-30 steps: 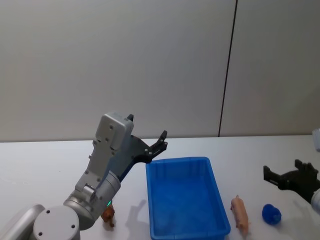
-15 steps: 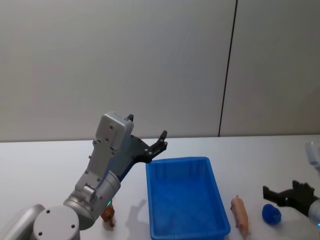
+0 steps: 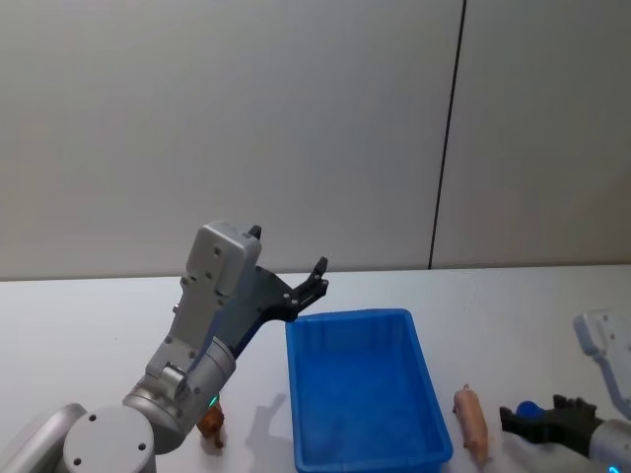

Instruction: Pick up the two dolls from the table and place them into the box.

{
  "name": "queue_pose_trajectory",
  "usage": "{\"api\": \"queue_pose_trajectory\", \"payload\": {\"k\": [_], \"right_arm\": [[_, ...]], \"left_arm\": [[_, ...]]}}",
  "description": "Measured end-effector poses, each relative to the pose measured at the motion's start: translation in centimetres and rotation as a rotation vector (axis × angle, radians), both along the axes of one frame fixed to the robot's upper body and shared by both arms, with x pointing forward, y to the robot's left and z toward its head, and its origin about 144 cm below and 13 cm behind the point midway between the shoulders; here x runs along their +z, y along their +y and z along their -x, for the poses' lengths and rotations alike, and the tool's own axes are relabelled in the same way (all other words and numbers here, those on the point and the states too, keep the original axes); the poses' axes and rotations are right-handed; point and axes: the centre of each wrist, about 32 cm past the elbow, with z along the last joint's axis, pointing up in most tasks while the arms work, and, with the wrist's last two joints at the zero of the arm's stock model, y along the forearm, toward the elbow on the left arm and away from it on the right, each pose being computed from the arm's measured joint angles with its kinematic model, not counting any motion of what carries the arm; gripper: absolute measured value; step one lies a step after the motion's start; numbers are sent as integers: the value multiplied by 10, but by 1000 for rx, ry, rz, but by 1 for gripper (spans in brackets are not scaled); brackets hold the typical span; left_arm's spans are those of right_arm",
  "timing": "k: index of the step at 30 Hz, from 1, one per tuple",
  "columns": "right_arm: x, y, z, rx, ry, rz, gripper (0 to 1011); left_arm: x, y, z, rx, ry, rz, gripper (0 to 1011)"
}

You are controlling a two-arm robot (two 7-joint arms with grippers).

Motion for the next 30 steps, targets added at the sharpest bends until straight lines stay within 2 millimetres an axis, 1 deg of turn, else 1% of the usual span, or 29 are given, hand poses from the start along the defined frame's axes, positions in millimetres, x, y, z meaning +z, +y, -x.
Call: {"api": "queue_pose_trajectory", "payload": {"k": [2,3,6,9,10,11,14,16,17,20,30], "right_arm": [[-3,1,0,5,14,1,943],[-5,1,0,8,24,2,943],[-9,2,1,12,40,5,858],[-11,3,1,15,48,7,799],[-12,3,2,16,52,9,746],[-13,3,2,16,53,10,733],[-14,4,3,18,57,13,627],[-15,4,3,19,56,16,595],[-15,4,4,19,54,18,559],[-14,5,5,20,40,27,521],[-3,7,10,26,-55,76,460]], "left_arm": [[0,0,0,0,0,0,1001],[0,0,0,0,0,0,1001],[0,0,0,0,0,0,1001],[0,0,0,0,0,0,1001],[0,0,0,0,0,0,1001],[0,0,0,0,0,0,1001],[0,0,0,0,0,0,1001],[0,0,0,0,0,0,1001],[0,0,0,0,0,0,1001],[0,0,0,0,0,0,1001],[0,0,0,0,0,0,1001]]}}
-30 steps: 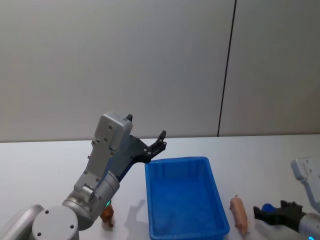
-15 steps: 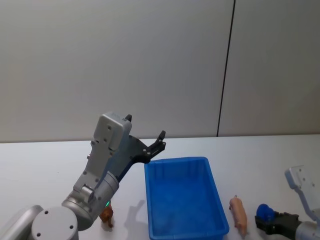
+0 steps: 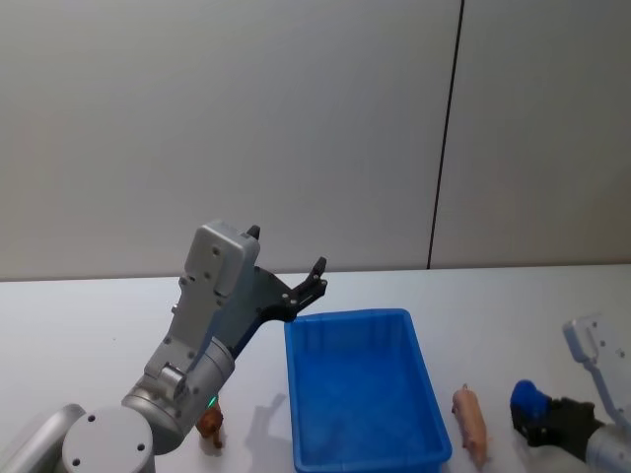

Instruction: Pick up the two dolls from the table and place them into the box.

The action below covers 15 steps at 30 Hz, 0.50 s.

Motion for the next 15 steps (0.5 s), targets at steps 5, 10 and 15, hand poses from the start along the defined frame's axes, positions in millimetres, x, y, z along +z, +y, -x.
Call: {"api": "queue_pose_trajectory", "payload": {"k": [5,10,15], "right_arm": [[10,2,2,13,-69,30,425],[20,5,4,38,-149,53,395],[29,8,5,75,-215,60,367]], "left_arm": [[0,0,0,0,0,0,1001],[0,0,0,0,0,0,1001],[0,0,0,0,0,0,1001]]}}
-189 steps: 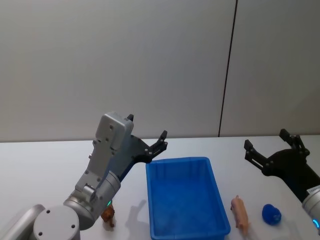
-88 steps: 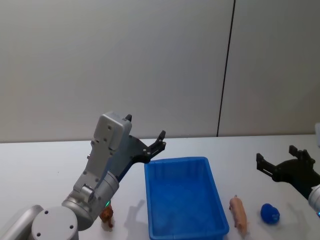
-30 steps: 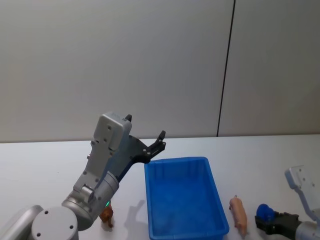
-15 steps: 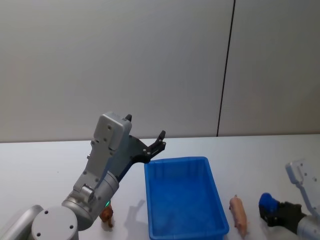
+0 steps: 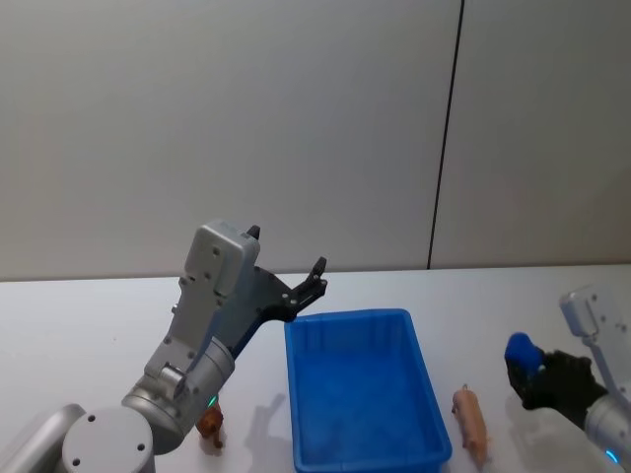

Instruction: Pick up the two dolls from the table and place them into the box.

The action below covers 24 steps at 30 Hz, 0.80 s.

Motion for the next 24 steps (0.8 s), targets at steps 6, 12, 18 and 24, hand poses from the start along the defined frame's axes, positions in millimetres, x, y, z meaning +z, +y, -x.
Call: {"api": "queue_pose_trajectory", "payload": {"k": [6,12,18,24], "right_arm": [[9,5,-1,70,-72,1,324],[16,11,-4,142,-121,-4,286],[22,19,-8,232,-165,-16,253],[25,29,-14,327,-199,-33,250]], "left_arm": [[0,0,0,0,0,0,1001],[0,0,0,0,0,0,1001],[0,0,0,0,0,0,1001],[0,0,0,0,0,0,1001]]}}
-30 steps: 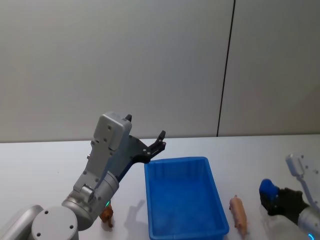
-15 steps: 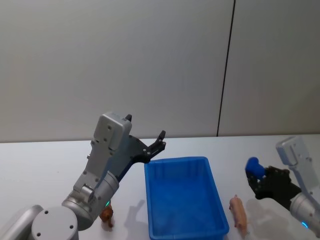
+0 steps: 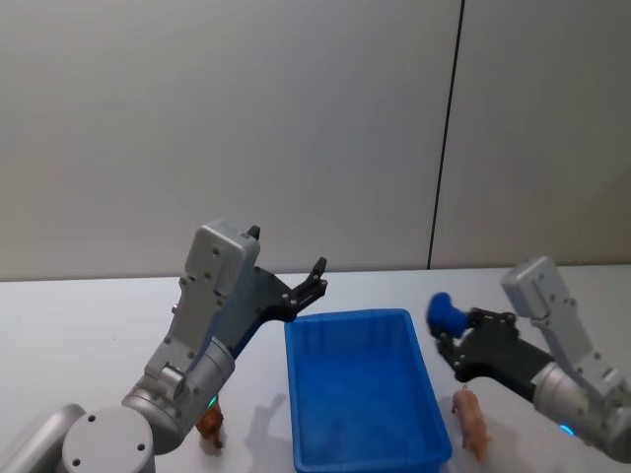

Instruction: Pick up the two dolls from the table and place them into the box.

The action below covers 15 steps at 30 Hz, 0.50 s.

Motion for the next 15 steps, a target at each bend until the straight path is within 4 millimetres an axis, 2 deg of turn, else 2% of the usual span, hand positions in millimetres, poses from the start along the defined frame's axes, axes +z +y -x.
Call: {"api": "queue_pose_trajectory", "payload": {"k": [4,8,9,14,15], "right_arm": [[2,6,-4,56,-14,-10,361],[2,15,-10,130,-23,-21,533],[2,16,-10,141,-25,-23,533],[1,26,-18,212,-27,-36,686],[0,28,-20,234,-28,-39,754]], "left_arm": [[0,0,0,0,0,0,1001],[0,0,0,0,0,0,1001],[0,0,0,0,0,0,1001],[0,0,0,0,0,0,1001],[0,0,0,0,0,0,1001]]}}
